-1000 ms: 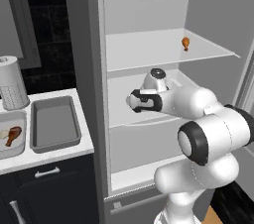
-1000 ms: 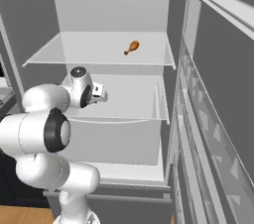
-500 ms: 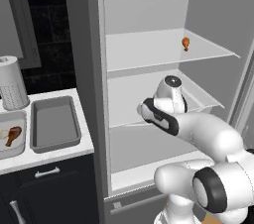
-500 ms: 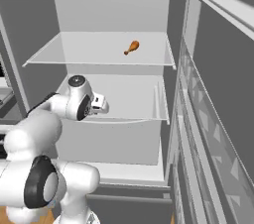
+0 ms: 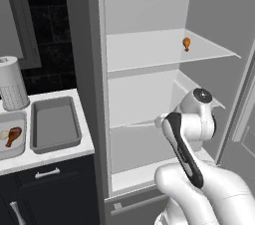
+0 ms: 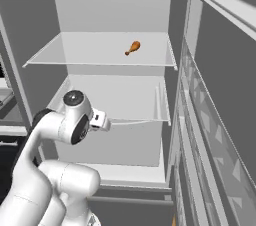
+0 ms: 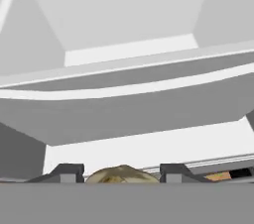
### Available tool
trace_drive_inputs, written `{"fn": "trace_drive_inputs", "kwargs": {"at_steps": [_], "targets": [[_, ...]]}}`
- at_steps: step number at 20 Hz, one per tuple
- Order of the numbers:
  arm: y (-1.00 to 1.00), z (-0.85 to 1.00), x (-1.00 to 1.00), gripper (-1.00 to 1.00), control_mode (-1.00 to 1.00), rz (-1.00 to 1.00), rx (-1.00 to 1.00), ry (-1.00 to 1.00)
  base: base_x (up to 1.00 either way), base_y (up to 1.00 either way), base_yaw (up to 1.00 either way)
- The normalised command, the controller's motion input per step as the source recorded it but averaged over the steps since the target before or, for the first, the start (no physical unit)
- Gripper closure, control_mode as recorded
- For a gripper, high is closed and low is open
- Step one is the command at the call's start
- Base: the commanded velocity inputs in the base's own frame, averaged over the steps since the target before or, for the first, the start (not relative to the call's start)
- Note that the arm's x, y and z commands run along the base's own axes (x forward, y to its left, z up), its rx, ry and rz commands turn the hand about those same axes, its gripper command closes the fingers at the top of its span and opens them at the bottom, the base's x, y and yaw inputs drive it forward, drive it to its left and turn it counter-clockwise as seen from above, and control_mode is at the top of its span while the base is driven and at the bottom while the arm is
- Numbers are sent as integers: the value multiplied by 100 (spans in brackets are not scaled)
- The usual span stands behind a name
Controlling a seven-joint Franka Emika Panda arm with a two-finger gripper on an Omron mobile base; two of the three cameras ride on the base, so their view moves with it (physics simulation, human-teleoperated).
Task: Place one garlic and one chicken drumstick in each tupperware on the nearby counter, to pack two identical lunches.
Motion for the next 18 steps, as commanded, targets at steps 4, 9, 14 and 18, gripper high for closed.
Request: {"fn": "trace_drive_inputs", "kwargs": {"at_steps": [4,9,14,18], "targets": [[-1,84,-100,100,-100,0,0,0,0,0,0],[9,81,-97,100,-100,0,-5,-8,0,0,0],[7,18,-100,100,-100,0,-4,-8,0,0,0],[7,-8,-25,100,100,1,-1,-1,-74,48,5]]}}
